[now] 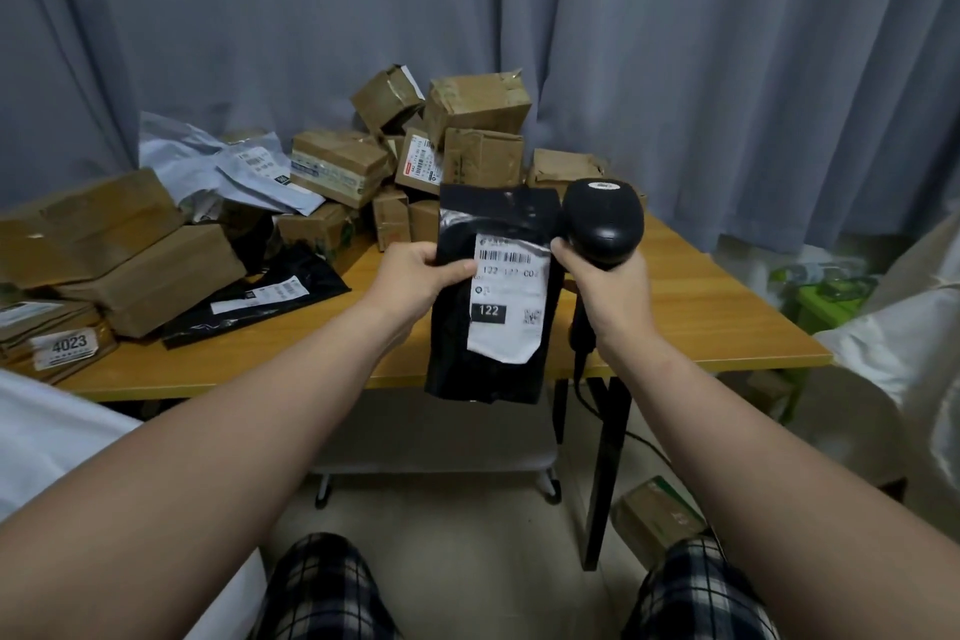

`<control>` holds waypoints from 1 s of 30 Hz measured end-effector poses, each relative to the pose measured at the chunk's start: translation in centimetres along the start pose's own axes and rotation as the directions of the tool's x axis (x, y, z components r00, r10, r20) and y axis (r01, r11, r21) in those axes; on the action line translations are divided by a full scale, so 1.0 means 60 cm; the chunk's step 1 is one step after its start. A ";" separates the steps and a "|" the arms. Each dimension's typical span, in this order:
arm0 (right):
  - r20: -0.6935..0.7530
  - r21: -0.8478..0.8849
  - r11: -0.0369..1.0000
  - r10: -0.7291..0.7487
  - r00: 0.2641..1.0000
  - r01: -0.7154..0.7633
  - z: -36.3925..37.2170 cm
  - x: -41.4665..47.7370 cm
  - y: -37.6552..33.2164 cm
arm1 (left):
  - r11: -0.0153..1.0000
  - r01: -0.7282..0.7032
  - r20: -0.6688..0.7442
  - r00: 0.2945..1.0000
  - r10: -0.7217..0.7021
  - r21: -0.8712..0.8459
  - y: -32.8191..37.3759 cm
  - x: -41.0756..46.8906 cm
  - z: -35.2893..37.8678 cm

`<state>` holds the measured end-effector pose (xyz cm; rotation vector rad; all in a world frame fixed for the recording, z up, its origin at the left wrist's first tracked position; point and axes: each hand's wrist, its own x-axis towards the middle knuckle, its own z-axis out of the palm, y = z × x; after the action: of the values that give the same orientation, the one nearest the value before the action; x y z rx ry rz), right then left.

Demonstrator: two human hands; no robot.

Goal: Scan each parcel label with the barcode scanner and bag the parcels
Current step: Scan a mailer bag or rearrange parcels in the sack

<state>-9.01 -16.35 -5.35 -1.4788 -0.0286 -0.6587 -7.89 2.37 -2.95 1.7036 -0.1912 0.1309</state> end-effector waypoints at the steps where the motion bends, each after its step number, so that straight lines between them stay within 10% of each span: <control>1: 0.039 -0.013 1.000 -0.024 0.999 0.024 -0.001 -0.005 -0.003 | 1.000 -0.012 -0.026 1.000 0.012 -0.003 0.003 0.005 -0.003; 30: 0.242 -0.271 0.959 -0.016 0.970 0.084 0.024 -0.090 0.046 | 0.999 -0.006 -0.225 0.974 0.015 0.041 -0.046 0.054 -0.035</control>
<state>-11.78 -13.08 -9.89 -1.8304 -0.1644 -0.5381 -4.08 4.66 -4.70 1.7129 -0.0284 0.3362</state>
